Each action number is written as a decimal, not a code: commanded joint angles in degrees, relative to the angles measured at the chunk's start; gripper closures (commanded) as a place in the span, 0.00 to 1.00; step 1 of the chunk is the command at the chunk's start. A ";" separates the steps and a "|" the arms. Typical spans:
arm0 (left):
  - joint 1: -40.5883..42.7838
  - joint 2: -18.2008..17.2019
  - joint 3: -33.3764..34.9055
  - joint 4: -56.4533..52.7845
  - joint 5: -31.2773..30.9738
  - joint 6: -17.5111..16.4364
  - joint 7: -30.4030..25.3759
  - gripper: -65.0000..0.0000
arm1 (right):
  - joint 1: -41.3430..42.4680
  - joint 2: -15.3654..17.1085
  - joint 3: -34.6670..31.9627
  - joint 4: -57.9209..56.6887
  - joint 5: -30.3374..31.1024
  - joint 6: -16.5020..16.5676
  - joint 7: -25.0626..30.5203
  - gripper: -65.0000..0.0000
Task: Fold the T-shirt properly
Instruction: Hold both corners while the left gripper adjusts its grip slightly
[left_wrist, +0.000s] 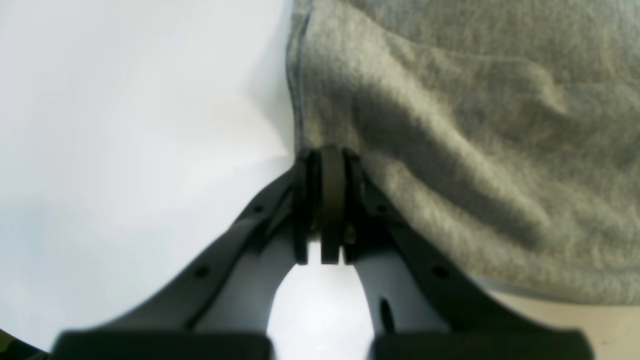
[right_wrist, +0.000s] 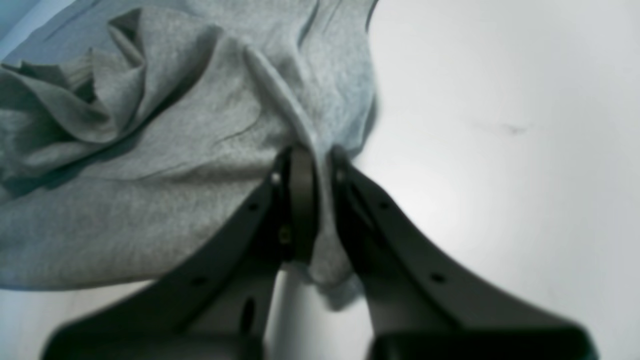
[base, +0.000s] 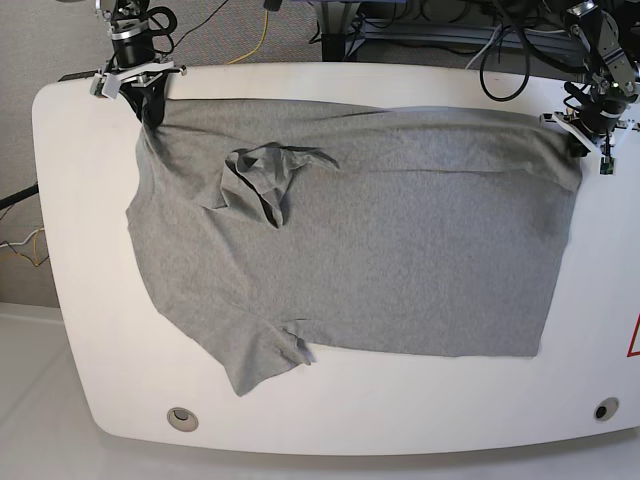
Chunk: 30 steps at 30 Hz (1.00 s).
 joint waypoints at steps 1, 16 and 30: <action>2.21 1.91 1.43 -1.89 3.99 -2.91 11.16 0.98 | -0.81 0.00 -0.38 -3.86 -5.76 -7.75 -29.71 1.00; 6.61 4.10 1.43 -1.89 3.99 -2.91 11.07 0.98 | 0.86 0.09 -0.47 -3.86 -5.76 -7.84 -29.71 1.00; 8.54 4.10 1.16 -1.98 4.08 -2.91 11.07 0.98 | 1.56 0.09 -0.47 -3.86 -5.76 -7.84 -29.80 1.00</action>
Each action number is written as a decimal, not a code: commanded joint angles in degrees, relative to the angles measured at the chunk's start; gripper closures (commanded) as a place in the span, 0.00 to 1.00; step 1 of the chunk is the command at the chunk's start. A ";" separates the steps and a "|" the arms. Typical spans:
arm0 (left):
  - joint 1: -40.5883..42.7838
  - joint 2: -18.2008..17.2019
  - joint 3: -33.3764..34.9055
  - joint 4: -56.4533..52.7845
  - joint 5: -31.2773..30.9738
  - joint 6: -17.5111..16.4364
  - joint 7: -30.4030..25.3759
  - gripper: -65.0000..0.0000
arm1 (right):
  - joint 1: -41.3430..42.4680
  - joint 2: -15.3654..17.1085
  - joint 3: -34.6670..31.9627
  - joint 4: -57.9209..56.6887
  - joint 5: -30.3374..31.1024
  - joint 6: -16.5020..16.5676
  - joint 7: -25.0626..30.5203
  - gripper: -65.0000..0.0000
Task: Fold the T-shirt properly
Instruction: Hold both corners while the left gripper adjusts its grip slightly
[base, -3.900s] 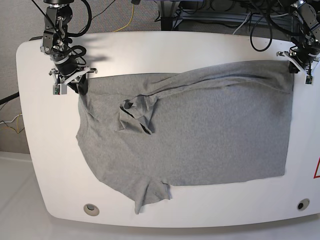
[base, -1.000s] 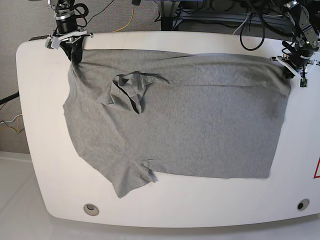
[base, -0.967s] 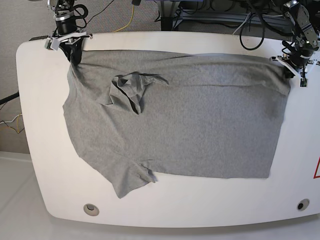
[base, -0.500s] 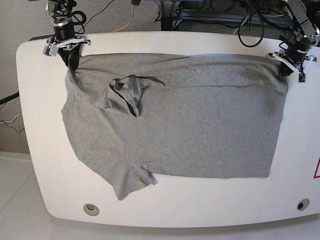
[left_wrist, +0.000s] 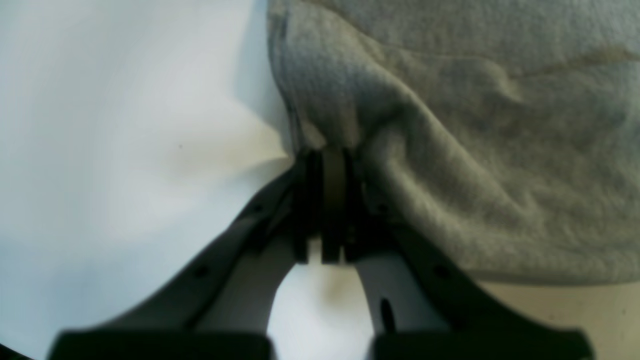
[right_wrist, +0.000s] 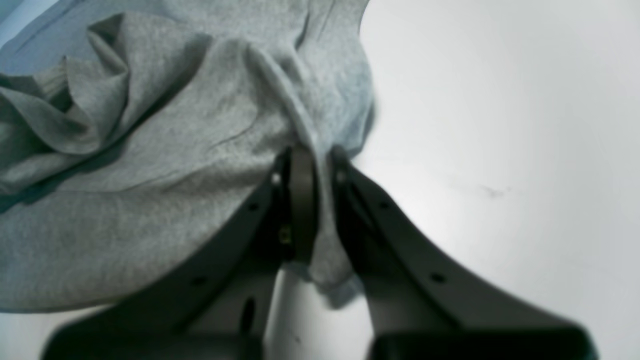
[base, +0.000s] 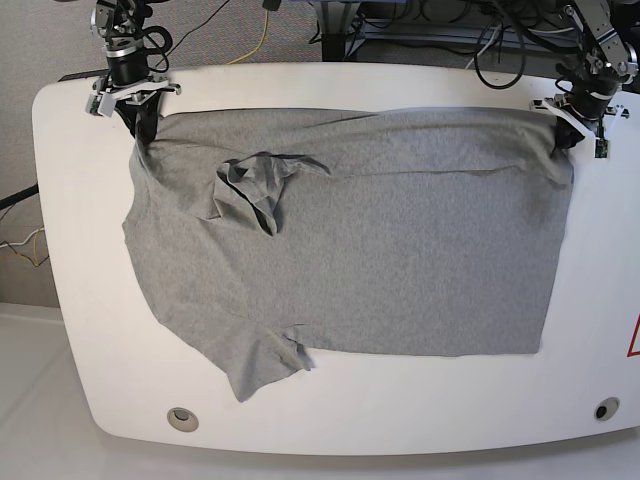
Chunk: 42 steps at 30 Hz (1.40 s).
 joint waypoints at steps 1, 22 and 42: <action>3.41 2.03 1.19 -2.77 8.43 -2.34 16.45 0.98 | -1.85 -0.54 -0.62 -3.55 -5.71 -5.41 -26.58 1.00; 6.75 2.73 0.92 -2.94 8.43 -2.25 16.45 0.98 | -1.76 -0.54 -0.62 -3.55 -5.71 -5.41 -26.58 1.00; 7.19 1.24 -1.89 -3.03 8.43 -2.25 16.45 0.98 | -1.76 -0.54 -0.80 -3.55 -5.71 -5.41 -26.58 1.00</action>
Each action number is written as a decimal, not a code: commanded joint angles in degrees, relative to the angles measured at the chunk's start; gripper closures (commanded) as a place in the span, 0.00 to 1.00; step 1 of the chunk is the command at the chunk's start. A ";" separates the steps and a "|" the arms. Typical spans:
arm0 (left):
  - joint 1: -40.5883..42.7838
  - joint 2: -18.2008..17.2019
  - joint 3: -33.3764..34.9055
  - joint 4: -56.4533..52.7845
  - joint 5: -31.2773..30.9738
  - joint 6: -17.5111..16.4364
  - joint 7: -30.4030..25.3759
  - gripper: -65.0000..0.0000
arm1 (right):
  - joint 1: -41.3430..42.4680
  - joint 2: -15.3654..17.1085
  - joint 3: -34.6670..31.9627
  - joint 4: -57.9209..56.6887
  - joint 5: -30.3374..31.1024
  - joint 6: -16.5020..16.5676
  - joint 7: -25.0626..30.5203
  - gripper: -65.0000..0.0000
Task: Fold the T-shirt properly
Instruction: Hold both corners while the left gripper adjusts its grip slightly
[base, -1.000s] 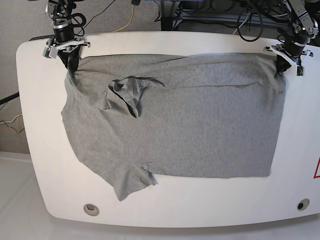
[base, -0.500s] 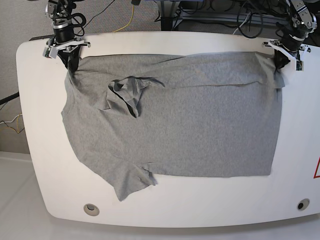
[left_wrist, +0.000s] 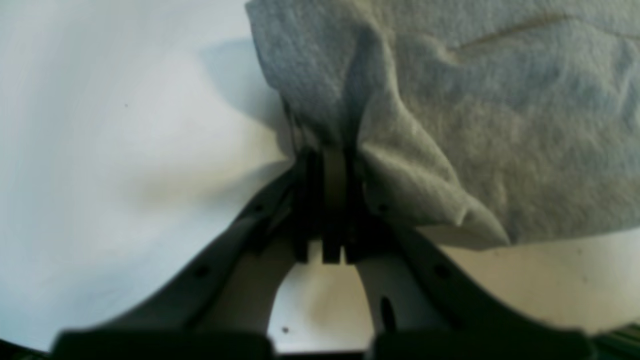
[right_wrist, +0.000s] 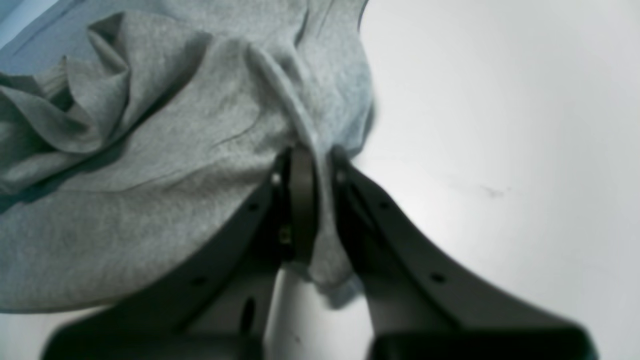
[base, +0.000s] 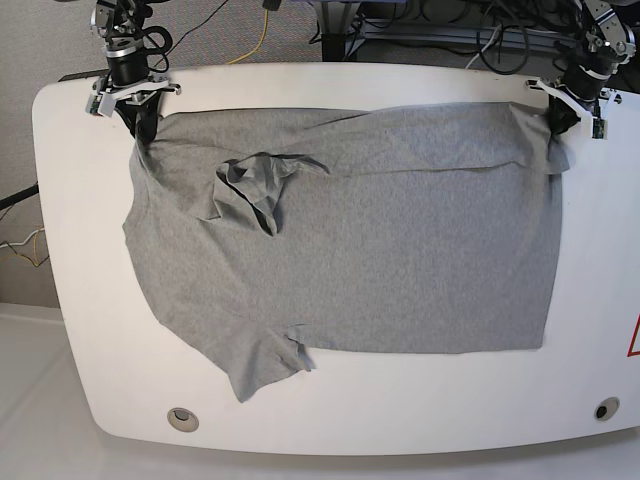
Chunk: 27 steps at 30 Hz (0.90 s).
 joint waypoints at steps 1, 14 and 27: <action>2.75 0.84 -0.41 -3.08 11.99 0.52 19.20 0.98 | -1.78 -0.54 -0.80 -3.55 -5.69 -5.43 -26.56 1.00; -0.59 -1.09 -1.11 -2.99 11.99 0.52 19.20 0.98 | -1.78 -0.54 -0.71 -3.38 -5.69 -5.26 -26.56 1.00; -3.67 -1.18 -0.93 -2.72 11.99 0.52 19.64 0.96 | -2.22 -0.19 -0.54 1.90 -5.69 -5.43 -26.74 1.00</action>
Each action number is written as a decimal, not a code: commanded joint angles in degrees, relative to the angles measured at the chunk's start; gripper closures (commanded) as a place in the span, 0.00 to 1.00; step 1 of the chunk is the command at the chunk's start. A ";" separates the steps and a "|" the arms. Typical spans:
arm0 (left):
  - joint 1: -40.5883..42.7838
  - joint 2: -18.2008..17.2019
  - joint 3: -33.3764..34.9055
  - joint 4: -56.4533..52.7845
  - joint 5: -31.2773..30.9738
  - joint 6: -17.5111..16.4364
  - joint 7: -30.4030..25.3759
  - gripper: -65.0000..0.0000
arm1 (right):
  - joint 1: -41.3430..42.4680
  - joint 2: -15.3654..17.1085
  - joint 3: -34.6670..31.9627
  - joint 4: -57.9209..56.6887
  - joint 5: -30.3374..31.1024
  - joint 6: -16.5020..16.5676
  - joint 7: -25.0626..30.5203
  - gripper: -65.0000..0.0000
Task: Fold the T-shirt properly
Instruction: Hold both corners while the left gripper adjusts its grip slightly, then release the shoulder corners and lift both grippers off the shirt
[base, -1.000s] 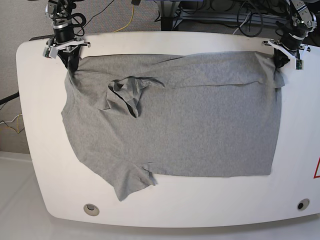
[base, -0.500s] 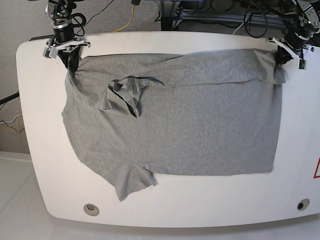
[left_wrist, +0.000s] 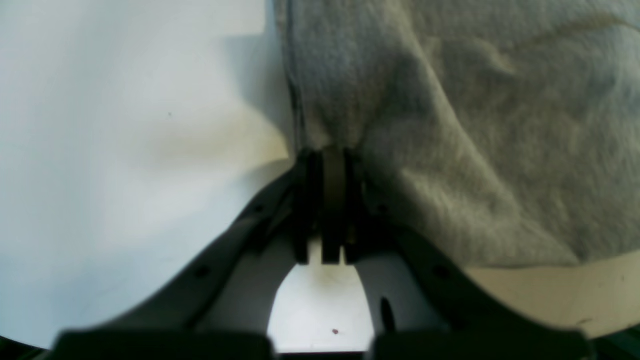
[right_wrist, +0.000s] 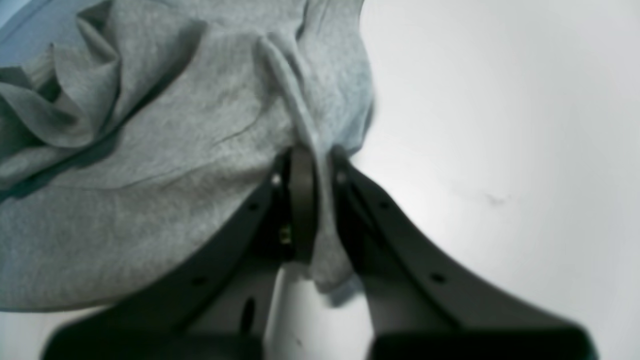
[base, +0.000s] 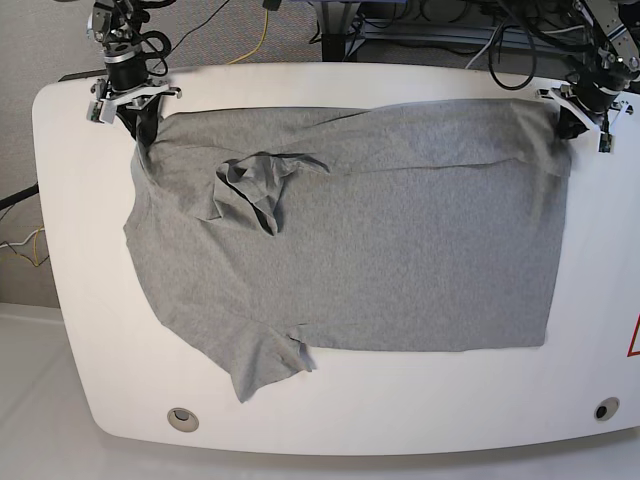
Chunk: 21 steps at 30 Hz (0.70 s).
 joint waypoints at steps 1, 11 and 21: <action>1.05 0.50 0.79 -2.72 9.59 1.29 11.80 0.95 | -2.05 0.14 -0.84 -1.95 -5.69 -3.44 -19.92 1.00; 0.17 -0.46 1.67 -0.44 9.59 1.29 11.62 0.74 | -1.52 0.84 1.71 1.04 -5.60 -3.44 -23.70 0.68; 0.17 0.50 1.50 7.83 9.59 1.29 11.71 0.73 | -2.57 0.84 4.35 6.93 -5.60 -3.36 -25.19 0.64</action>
